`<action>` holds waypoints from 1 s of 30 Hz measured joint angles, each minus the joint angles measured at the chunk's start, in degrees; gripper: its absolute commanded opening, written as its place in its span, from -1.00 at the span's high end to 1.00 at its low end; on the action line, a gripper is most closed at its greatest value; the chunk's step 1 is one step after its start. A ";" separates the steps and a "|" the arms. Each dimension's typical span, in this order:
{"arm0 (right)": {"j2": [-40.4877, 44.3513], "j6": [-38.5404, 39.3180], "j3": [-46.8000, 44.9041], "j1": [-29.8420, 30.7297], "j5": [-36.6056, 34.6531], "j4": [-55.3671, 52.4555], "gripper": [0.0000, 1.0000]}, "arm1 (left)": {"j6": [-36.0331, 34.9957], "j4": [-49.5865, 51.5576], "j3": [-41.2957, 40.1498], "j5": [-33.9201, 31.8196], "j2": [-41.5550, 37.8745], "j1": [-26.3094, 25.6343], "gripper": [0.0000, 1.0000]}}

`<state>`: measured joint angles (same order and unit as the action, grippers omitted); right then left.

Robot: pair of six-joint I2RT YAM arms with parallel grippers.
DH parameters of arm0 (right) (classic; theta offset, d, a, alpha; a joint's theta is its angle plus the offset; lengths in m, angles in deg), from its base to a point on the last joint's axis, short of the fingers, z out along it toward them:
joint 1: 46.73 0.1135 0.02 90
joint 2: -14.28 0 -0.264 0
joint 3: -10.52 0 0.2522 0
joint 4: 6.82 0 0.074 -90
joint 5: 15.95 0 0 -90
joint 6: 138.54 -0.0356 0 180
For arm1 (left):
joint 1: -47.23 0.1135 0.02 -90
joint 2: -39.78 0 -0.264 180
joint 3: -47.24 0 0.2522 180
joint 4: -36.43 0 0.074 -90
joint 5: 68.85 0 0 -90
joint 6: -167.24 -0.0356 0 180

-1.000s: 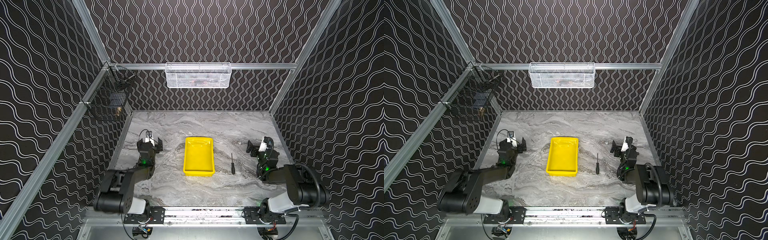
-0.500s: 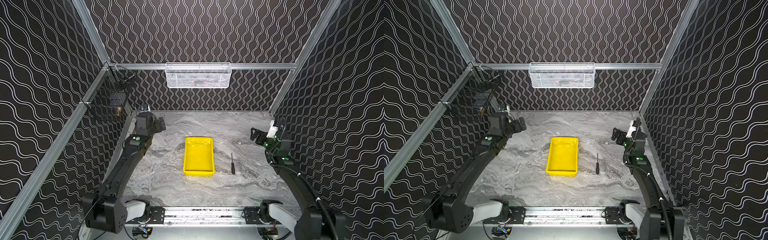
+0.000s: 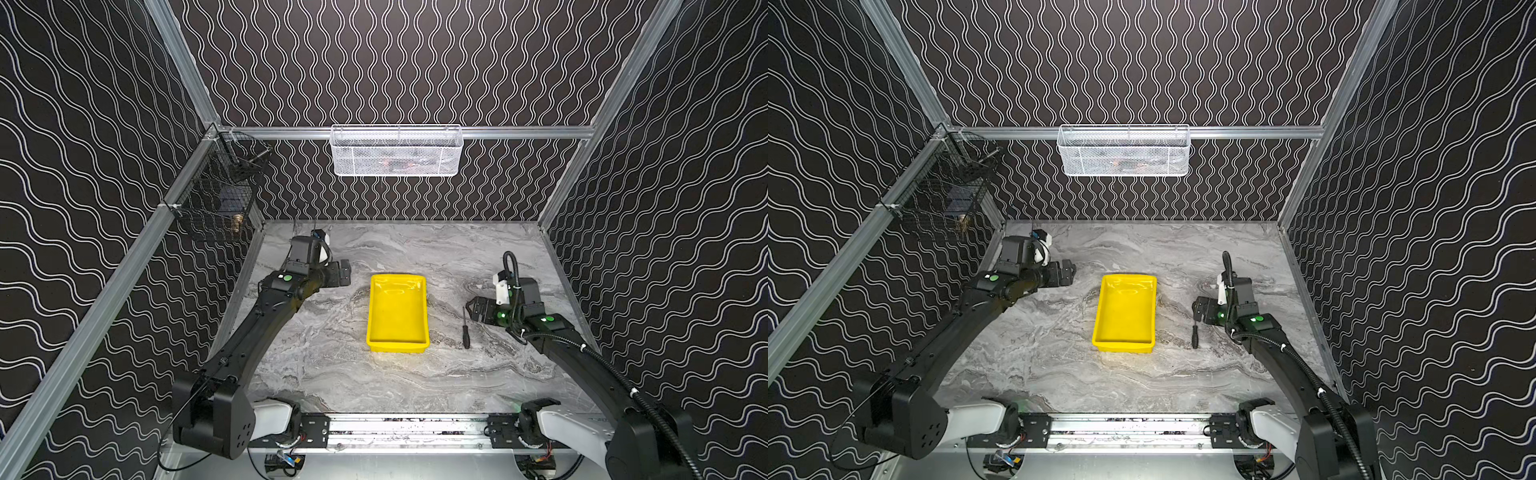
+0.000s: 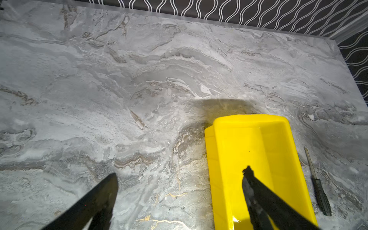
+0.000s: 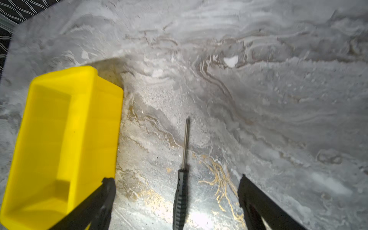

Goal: Put the screwdriver in the bin
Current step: Pick up the screwdriver from the center of the table.

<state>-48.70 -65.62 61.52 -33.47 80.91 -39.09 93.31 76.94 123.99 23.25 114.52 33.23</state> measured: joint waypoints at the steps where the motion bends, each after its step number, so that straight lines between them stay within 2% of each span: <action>1: 0.02 -0.07 -0.57 0.42 -0.13 -0.04 -0.86 | 0.00 0.13 0.00 -0.15 0.07 0.00 -0.98; 7: -0.61 -0.55 -1.68 2.36 -1.42 -0.98 -0.85 | -0.11 0.42 0.00 -1.29 0.09 -0.26 -0.98; 23: -12.00 -1.36 1.38 5.03 -6.36 0.52 -0.68 | -0.50 1.31 0.09 -1.90 0.90 -0.35 -0.98; 30: -14.32 -1.77 1.36 5.11 -6.62 2.99 -0.51 | -1.14 1.27 0.09 -1.92 -0.48 -0.35 -0.98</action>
<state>-63.02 -67.39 62.87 -28.36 74.28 -36.09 92.18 78.20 124.07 21.33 114.04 32.88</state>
